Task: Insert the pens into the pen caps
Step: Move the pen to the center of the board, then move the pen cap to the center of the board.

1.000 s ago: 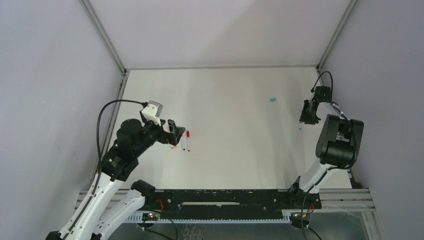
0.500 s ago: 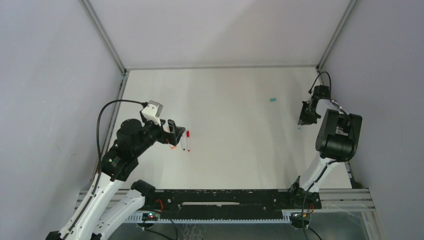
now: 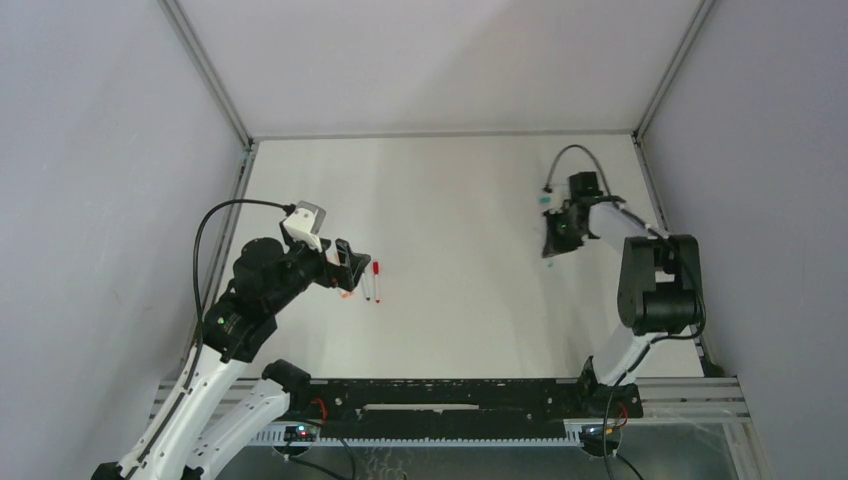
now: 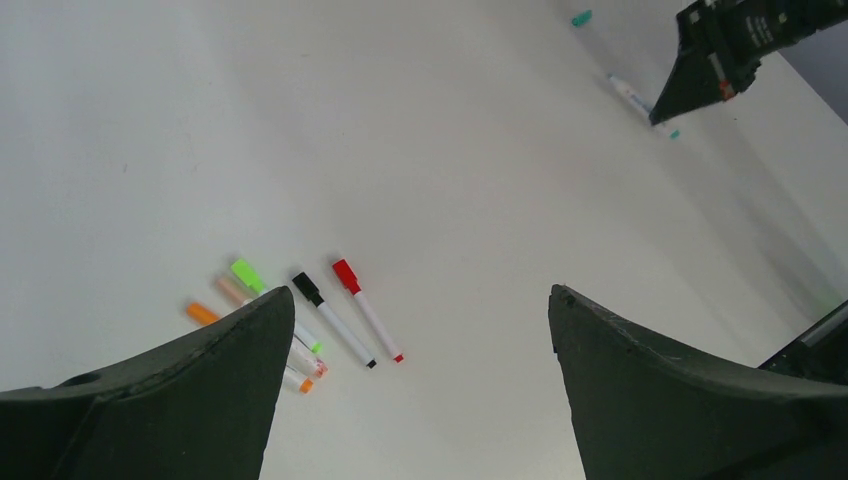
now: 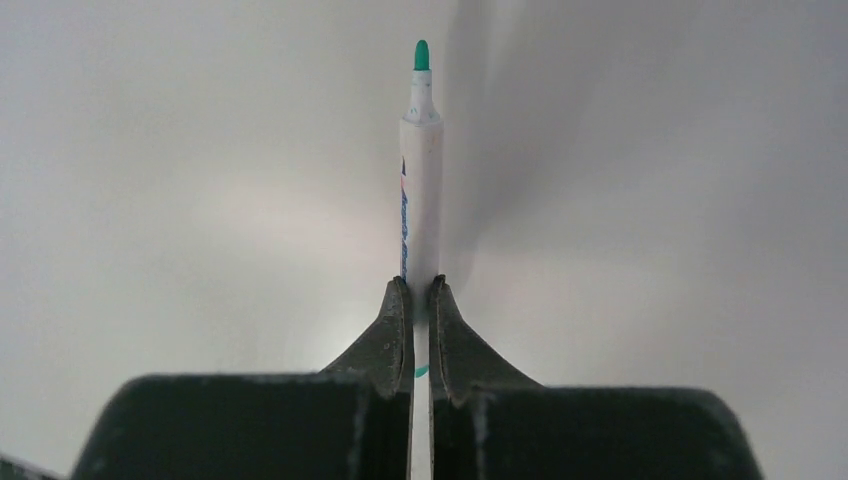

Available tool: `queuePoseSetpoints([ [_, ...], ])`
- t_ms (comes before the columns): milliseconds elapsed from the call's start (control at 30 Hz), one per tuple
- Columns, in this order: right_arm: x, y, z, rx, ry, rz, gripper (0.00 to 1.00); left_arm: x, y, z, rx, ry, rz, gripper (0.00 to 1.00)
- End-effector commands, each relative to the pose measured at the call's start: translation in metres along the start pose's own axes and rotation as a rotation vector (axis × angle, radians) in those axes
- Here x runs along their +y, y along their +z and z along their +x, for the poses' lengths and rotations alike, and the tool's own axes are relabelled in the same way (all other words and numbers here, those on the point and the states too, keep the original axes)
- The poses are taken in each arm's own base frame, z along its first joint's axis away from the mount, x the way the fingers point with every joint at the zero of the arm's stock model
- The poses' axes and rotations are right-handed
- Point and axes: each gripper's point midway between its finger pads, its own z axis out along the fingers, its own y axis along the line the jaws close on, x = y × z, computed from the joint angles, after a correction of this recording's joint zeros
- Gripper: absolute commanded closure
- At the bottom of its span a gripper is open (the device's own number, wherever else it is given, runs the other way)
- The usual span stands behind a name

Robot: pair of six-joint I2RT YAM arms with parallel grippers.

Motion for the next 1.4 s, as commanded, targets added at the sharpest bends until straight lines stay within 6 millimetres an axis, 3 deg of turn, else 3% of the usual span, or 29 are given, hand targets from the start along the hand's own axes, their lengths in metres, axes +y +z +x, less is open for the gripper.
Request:
queuePoseSetpoints([
  [0,0.08,-0.015,0.024,0.009,-0.329,-0.154,1.0,0.003,0.003,0.009,0.013,0.007,-0.001,0.0],
  [133,0.117,-0.01,0.054,0.059,-0.538,-0.197,1.0,0.004,0.003,0.009,0.012,0.007,-0.008,0.0],
  [400,0.14,0.005,0.082,0.159,-0.723,-0.195,0.95,0.007,0.004,0.01,0.015,0.008,-0.024,0.0],
  [500,0.139,0.007,0.086,0.188,-0.759,-0.185,0.82,0.008,0.004,0.01,0.017,0.008,-0.026,0.0],
  [667,0.135,0.005,0.087,0.228,-0.767,-0.21,0.51,0.008,0.005,0.01,0.019,0.007,-0.029,0.0],
  [767,0.137,-0.005,0.082,0.214,-0.761,-0.252,0.42,0.008,0.005,0.01,0.019,0.007,-0.029,0.0],
  [867,0.137,-0.02,0.059,0.138,-0.757,-0.274,0.41,0.008,0.005,0.01,0.019,0.007,-0.027,0.0],
  [1067,0.116,-0.063,-0.015,-0.065,-0.887,-0.306,0.41,0.007,0.006,0.011,0.024,0.005,-0.022,0.0],
  [1167,0.09,-0.071,-0.045,-0.11,-1.124,-0.252,0.37,0.008,0.005,0.01,0.022,0.004,-0.024,0.0],
  [1233,0.069,-0.068,-0.044,-0.021,-1.36,-0.248,0.33,0.008,0.005,0.01,0.019,0.006,-0.028,0.0],
  [1267,0.056,-0.066,-0.052,0.026,-1.453,-0.207,0.32,0.009,0.005,0.01,0.019,0.005,-0.031,0.0],
  [1367,0.017,-0.053,-0.091,0.125,-1.539,-0.042,0.33,0.01,0.006,0.011,0.022,0.004,-0.035,0.0],
])
